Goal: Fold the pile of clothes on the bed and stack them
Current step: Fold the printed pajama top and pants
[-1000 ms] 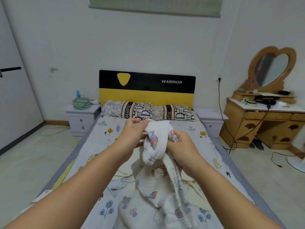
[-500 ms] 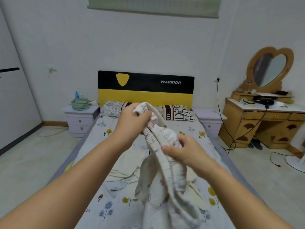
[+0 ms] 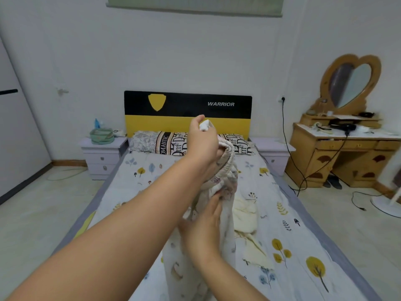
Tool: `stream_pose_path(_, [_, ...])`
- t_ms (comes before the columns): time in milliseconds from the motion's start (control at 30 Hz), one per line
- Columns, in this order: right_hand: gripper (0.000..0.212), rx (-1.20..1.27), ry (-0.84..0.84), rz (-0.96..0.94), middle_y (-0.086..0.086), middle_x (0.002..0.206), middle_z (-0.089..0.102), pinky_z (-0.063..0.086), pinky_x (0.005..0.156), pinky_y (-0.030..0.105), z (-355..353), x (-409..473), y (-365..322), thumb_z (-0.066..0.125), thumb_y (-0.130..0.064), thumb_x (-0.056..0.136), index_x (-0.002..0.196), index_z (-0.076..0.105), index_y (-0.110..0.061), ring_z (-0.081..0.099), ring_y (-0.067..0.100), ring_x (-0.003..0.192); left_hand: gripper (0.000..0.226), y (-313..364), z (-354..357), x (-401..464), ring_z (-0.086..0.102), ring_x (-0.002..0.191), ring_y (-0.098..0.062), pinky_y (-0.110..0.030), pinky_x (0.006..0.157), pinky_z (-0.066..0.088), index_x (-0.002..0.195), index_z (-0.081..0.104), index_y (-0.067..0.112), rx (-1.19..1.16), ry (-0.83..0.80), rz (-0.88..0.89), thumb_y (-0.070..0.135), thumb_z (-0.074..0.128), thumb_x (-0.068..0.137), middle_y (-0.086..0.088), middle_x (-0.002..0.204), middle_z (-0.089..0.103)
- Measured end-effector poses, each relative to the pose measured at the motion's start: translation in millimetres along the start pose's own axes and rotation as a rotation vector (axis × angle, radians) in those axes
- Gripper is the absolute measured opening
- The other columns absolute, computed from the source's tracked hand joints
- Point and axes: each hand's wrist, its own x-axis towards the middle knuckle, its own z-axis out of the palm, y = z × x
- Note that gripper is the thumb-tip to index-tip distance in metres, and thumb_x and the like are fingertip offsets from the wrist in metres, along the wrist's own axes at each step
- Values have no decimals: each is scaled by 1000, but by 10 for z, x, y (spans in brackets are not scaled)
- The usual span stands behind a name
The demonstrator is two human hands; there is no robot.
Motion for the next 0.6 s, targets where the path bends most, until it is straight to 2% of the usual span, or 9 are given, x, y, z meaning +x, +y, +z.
stream_pose_path(67, [120,54,61,32,2,157,-11,26,112,35,-9,122,-58,69,-48,72,147,-18,-11,6,19,145,40,16,45,-25,48,62,-17,-16,38,45,129,45,23,-71,-6,-40,2,34,97,-8,88,46])
stream_pose_path(133, [118,110,119,38,5,157,-6,26,112,35,-26,245,-104,67,-46,71,147,-15,-8,9,20,145,38,34,60,-60,50,65,-19,-24,50,52,122,49,20,-170,-37,-91,-2,34,95,-10,88,45])
stream_pose_path(200, [113,101,196,51,6,154,6,34,105,37,-69,364,-118,69,-44,70,149,-4,-10,25,25,139,34,44,54,-89,49,65,-18,-27,58,54,106,54,16,-244,-76,-113,-6,33,92,-11,86,43])
stream_pose_path(267, [94,25,280,28,6,148,23,43,91,36,-162,460,-73,70,-29,76,146,10,-14,43,28,124,29,40,21,-87,50,67,-18,-29,63,54,92,54,15,-224,-86,-74,-7,34,91,-11,84,44])
stream_pose_path(333, [73,-73,279,-7,6,134,45,44,69,29,-309,531,21,62,-10,82,141,22,-20,57,25,100,24,45,-71,-20,51,69,-15,-27,62,53,86,52,17,-111,-30,23,-2,37,93,-8,82,48])
stream_pose_path(400, [48,-254,218,-24,6,108,61,41,58,28,-504,583,141,51,-2,84,127,38,-20,58,23,78,23,45,-253,124,50,67,-12,-25,57,46,83,48,21,93,74,146,5,38,95,-4,79,49])
stream_pose_path(500, [16,-582,126,-77,0,73,54,33,51,28,-851,630,232,48,-5,85,92,51,-19,48,21,64,14,-20,-591,350,45,70,-17,-30,63,38,86,45,19,339,182,195,11,39,96,-6,83,48])
stream_pose_path(600, [17,-689,107,-112,1,62,50,31,46,26,-1192,629,170,50,-10,86,71,54,-19,48,21,58,7,-167,-824,471,43,77,-19,-30,62,35,94,44,14,606,163,227,19,43,96,-8,88,48])
